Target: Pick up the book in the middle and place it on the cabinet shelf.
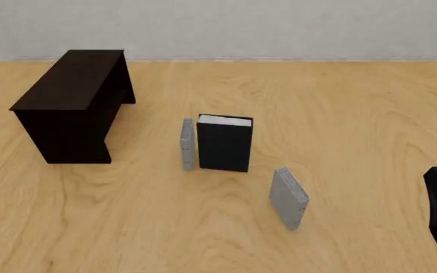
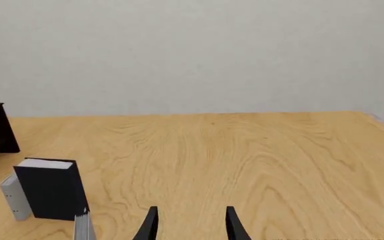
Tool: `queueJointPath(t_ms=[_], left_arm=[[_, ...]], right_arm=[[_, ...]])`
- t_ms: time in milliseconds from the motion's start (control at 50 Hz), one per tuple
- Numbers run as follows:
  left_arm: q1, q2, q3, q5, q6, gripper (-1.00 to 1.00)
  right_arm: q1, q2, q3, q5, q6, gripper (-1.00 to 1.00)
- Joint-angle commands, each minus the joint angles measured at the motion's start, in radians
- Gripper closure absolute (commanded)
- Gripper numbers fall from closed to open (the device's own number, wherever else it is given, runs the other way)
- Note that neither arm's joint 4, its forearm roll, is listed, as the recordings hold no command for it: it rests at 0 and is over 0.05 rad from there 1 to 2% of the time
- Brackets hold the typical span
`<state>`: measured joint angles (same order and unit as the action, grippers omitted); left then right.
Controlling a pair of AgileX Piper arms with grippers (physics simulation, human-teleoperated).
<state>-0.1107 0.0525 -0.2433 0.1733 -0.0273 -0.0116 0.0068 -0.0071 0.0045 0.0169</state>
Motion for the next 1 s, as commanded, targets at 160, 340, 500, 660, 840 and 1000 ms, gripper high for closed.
queueJointPath(t_ms=[160,340,500,660,840,1000], left_arm=[[-0.093,0.166,-0.159,-0.012,0.020,-1.00],[-0.187,0.331,-0.321,-0.034,0.027,-1.00],[-0.180,0.430,-0.320,-0.137,0.025,-1.00],[-0.257,0.592,-0.311,-0.248,0.160,-1.00],[-0.332,0.751,-0.397,-0.303,0.238,-1.00],[-0.370,0.933,-0.467,-0.308,0.319,-1.00]], right_arm=[[-0.012,-0.001,0.002,0.005,0.010,-1.00],[-0.006,0.013,0.006,-0.003,0.017,-1.00],[-0.002,0.014,0.004,0.001,0.024,-1.00],[0.000,0.019,0.006,-0.002,0.025,-1.00],[0.003,0.027,0.006,-0.004,0.023,-1.00],[-0.005,0.048,0.007,-0.015,0.038,-1.00]])
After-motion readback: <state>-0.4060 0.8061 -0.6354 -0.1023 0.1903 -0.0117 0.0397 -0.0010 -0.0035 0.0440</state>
